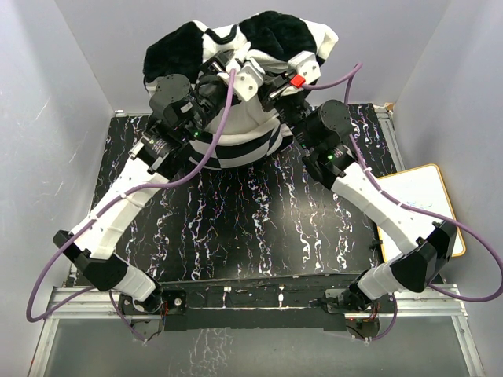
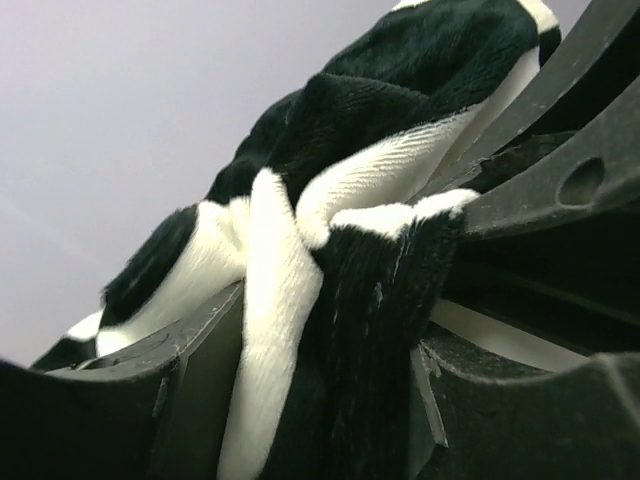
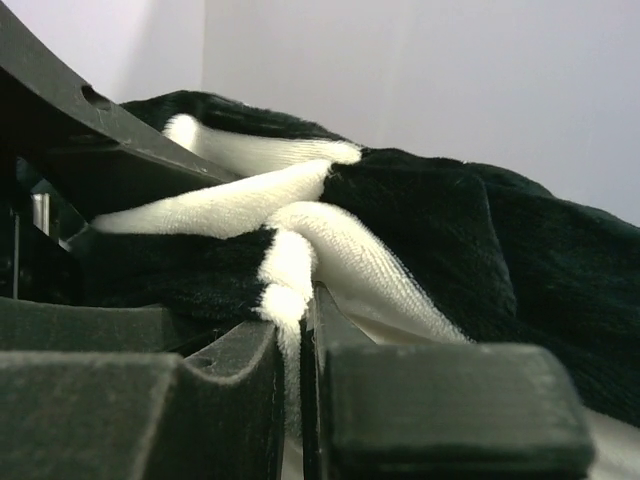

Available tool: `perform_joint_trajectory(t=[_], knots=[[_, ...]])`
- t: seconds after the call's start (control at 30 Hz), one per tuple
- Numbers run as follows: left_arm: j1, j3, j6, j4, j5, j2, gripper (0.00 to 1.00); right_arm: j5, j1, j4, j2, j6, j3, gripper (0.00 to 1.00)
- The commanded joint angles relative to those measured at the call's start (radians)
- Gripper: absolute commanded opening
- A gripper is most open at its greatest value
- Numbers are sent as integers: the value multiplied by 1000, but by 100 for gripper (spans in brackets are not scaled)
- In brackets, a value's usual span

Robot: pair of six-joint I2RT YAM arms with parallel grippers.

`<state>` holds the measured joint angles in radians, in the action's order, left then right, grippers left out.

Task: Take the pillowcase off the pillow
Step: Remove the pillow from the pillowcase.

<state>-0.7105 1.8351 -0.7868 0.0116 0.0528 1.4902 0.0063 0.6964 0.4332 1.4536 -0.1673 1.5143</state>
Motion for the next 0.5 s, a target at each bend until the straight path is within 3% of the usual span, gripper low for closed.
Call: perform_joint_trajectory(t=[0.0,0.1,0.23,0.33,0.37,0.43,0.47], knots=[[-14,37,17,-110,-95,3,48,-102,15,37,-11,62,83,8],[-17,17,-23,-175,-113,10,36,-104,15,31,-9,66,96,8],[-18,15,-62,-263,-57,34,6,-44,8,52,-38,76,63,8],[-17,67,-38,-252,-30,55,0,-30,-27,61,-90,142,-9,12],[-18,96,-15,-230,-27,63,0,-35,-42,65,-116,172,-61,19],[-18,180,36,-148,-31,91,0,-38,-56,71,-171,209,-143,50],[-18,242,70,-84,-36,112,0,-37,-56,71,-189,222,-182,56]])
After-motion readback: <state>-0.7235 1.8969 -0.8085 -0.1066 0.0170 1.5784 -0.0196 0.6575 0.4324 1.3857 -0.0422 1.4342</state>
